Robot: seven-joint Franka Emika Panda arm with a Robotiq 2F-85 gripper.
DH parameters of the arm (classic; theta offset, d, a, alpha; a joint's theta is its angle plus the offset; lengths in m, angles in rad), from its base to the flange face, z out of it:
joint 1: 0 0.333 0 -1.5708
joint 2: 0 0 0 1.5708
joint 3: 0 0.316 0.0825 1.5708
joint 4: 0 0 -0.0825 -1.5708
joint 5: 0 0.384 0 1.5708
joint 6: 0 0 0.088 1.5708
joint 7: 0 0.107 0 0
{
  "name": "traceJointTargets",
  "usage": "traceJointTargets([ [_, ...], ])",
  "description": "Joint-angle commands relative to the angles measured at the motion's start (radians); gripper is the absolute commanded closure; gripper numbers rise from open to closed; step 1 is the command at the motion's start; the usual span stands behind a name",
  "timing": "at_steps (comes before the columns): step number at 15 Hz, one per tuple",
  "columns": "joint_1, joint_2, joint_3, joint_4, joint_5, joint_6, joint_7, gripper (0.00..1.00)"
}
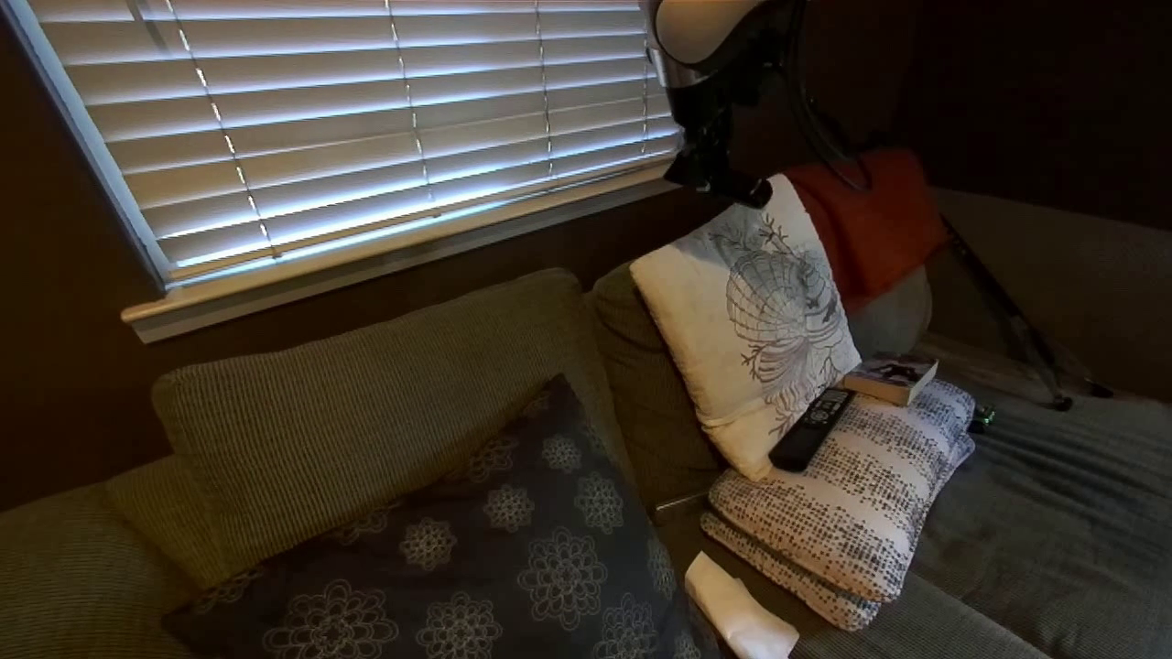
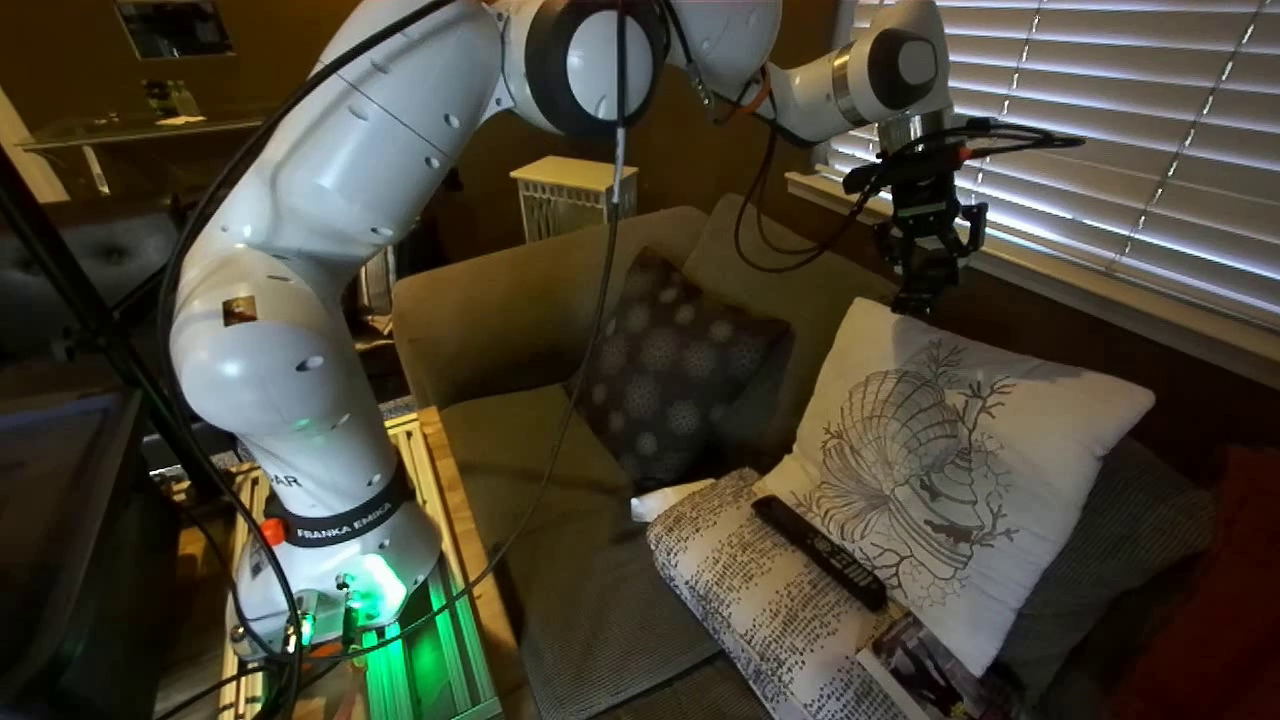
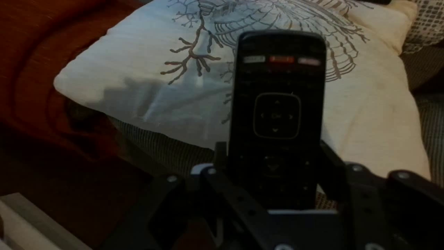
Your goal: Put one remote on top of the white pillow
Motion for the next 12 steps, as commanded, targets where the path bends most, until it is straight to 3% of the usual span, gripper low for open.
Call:
traceJointTargets([
  [1, -0.017, 0.09, 0.017, 0.135, 0.064, -0.051, -0.022, 0.63],
  [12, -0.032, 0.243, 0.033, 0.312, 0.167, -0.004, -0.006, 0.63],
])
